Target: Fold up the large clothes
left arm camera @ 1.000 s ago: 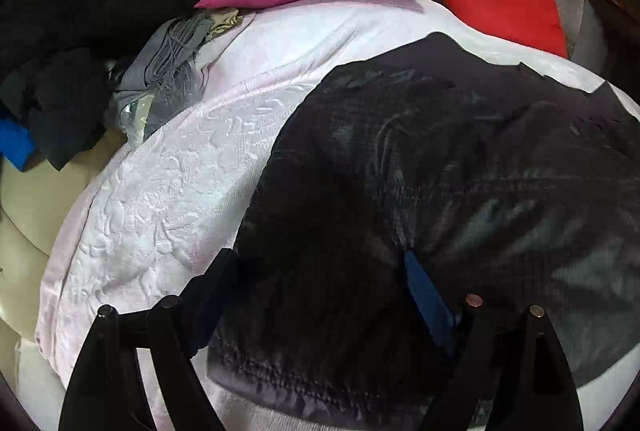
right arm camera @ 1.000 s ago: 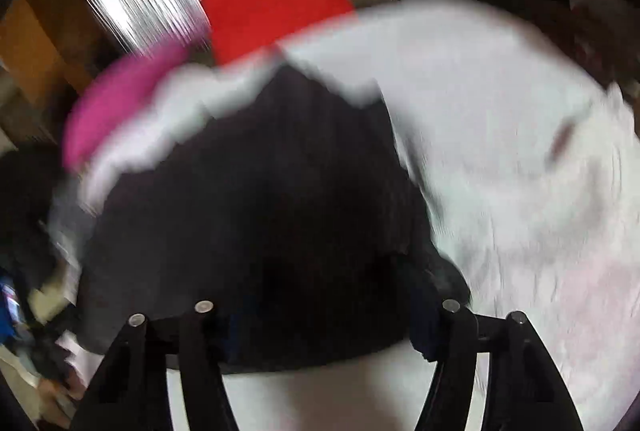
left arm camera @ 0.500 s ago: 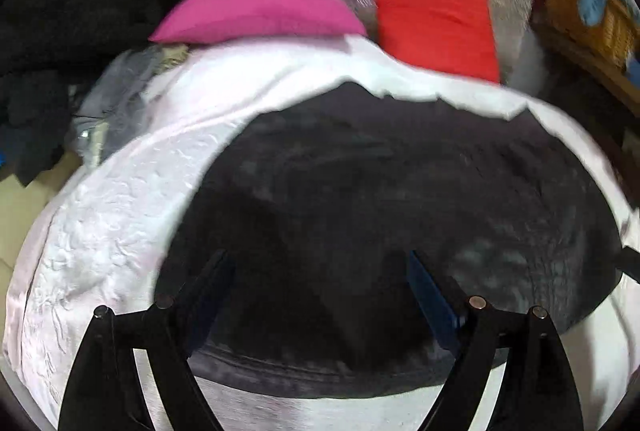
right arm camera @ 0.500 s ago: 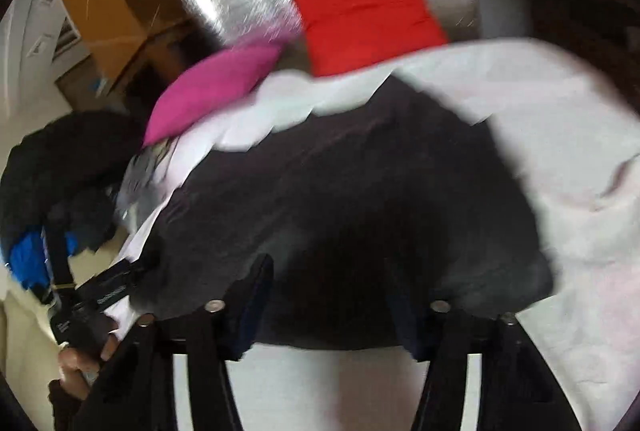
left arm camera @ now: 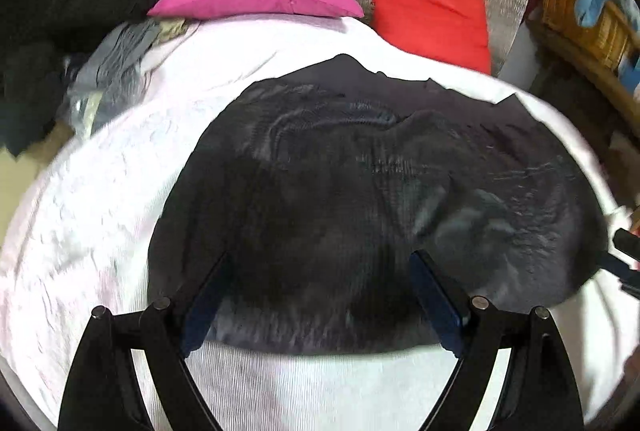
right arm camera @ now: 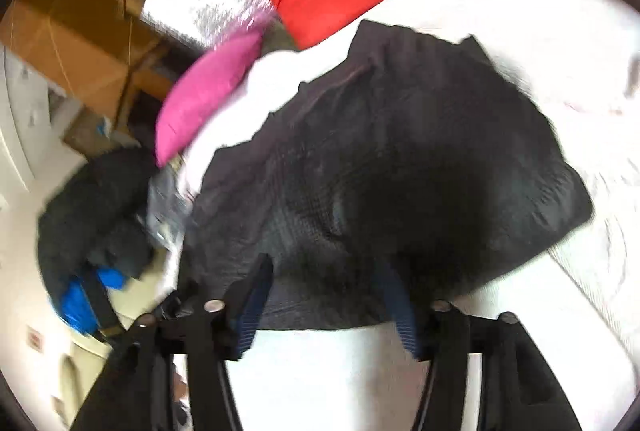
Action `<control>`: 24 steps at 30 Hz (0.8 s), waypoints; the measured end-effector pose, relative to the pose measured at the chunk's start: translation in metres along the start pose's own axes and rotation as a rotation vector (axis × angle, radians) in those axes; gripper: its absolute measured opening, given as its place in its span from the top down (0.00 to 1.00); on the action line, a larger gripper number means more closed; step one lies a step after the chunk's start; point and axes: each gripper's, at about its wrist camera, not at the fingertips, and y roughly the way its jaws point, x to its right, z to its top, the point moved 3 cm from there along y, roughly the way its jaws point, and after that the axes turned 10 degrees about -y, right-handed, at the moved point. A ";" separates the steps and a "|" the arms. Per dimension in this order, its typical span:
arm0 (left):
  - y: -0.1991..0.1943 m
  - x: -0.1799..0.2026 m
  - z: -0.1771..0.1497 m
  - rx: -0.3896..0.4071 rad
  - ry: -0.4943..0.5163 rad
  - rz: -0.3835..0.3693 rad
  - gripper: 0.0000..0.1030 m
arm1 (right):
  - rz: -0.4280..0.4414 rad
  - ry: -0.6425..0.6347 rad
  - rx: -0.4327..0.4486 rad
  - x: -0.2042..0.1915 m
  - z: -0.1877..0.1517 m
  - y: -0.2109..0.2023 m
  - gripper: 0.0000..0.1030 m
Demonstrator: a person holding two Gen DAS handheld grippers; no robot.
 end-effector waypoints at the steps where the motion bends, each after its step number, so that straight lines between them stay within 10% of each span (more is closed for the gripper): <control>1: -0.008 0.001 -0.008 -0.010 -0.024 -0.017 0.13 | 0.009 0.015 0.009 0.005 0.002 -0.003 0.40; 11: -0.018 -0.055 -0.049 -0.153 -0.375 -0.152 0.13 | 0.098 0.258 0.066 0.041 -0.030 -0.038 0.31; 24: 0.025 -0.074 -0.042 -0.113 -0.681 -0.159 0.13 | 0.042 0.467 0.132 0.083 -0.028 -0.008 0.31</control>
